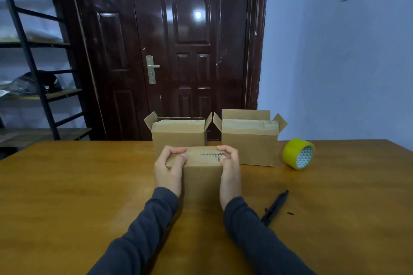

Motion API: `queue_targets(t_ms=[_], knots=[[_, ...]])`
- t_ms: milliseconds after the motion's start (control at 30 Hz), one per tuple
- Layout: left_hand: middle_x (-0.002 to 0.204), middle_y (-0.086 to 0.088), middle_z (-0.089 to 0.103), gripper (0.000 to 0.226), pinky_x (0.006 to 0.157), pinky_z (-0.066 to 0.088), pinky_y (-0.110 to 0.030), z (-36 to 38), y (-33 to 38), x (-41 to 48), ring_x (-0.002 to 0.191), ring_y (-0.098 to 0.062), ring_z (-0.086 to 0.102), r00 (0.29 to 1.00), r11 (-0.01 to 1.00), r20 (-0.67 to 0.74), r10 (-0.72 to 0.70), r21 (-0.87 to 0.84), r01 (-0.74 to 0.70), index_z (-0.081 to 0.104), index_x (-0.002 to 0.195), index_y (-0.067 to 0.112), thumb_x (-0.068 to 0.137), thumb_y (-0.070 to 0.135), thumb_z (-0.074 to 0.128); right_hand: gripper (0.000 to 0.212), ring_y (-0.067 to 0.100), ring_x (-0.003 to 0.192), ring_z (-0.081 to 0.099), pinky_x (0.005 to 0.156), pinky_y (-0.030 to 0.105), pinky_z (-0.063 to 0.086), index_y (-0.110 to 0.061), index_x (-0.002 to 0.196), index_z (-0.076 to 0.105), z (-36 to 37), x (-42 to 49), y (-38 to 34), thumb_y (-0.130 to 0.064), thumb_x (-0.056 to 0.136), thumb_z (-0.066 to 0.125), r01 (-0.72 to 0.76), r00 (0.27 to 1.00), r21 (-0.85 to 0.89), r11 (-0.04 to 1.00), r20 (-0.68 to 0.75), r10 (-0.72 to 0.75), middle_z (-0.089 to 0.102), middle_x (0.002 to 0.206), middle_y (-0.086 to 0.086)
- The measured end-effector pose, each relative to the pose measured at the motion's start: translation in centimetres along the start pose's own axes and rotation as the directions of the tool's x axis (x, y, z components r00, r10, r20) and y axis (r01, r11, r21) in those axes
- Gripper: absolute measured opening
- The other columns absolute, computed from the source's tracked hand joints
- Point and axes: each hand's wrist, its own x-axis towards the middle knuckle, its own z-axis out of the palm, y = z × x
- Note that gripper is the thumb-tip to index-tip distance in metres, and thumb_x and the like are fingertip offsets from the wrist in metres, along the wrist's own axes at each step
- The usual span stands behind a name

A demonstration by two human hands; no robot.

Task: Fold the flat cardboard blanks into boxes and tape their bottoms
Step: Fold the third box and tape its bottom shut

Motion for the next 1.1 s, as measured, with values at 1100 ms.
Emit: queue_targets(t_ms=[1100], knots=[[0.094, 0.004, 0.066, 0.007, 0.08, 0.043, -0.031, 0.6, 0.5, -0.8, 0.095, -0.012, 0.057, 0.999, 0.997, 0.021, -0.05, -0.056, 0.052, 0.067, 0.083, 0.019, 0.084, 0.02, 0.06, 0.053, 0.029, 0.088, 0.064, 0.065, 0.033, 0.058, -0.018, 0.135, 0.044, -21.5, 10.3, 0.2, -0.045, 0.091, 0.058, -0.399, 0.863, 0.32, 0.859, -0.186, 0.47, 0.055, 0.121, 0.01]])
